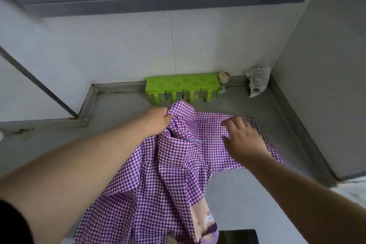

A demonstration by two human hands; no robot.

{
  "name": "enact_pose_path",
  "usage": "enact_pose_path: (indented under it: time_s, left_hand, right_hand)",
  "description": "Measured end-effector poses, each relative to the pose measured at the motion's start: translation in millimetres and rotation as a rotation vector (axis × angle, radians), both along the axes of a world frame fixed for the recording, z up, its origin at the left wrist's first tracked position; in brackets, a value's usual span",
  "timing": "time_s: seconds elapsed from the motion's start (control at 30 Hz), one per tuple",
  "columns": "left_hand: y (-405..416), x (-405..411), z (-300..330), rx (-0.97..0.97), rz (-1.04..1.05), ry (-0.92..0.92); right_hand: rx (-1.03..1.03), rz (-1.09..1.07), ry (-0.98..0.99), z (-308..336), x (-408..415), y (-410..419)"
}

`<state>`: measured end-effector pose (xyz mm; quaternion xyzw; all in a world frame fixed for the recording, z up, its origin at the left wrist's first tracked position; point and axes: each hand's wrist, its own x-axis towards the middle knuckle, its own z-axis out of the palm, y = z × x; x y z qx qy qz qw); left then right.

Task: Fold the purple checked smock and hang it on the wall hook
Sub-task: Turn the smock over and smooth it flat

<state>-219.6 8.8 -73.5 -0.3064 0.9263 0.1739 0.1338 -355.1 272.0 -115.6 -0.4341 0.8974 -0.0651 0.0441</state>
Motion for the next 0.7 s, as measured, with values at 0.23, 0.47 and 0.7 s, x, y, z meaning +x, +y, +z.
enact_pose_path:
  time_s: [0.23,0.47,0.7]
  left_hand:
    - [-14,-4,-31,0.046,-0.02,-0.006]
    - [-54,27,-54,0.258,0.127,0.007]
    - [-101,56,-58,0.159,0.186,0.094]
  right_hand:
    - [0.163,0.206,-0.408,-65,58,-70]
    - [0.32,0.054,-0.297,-84,68,-87]
    - [0.478,-0.174,-0.198,-80,32,-79]
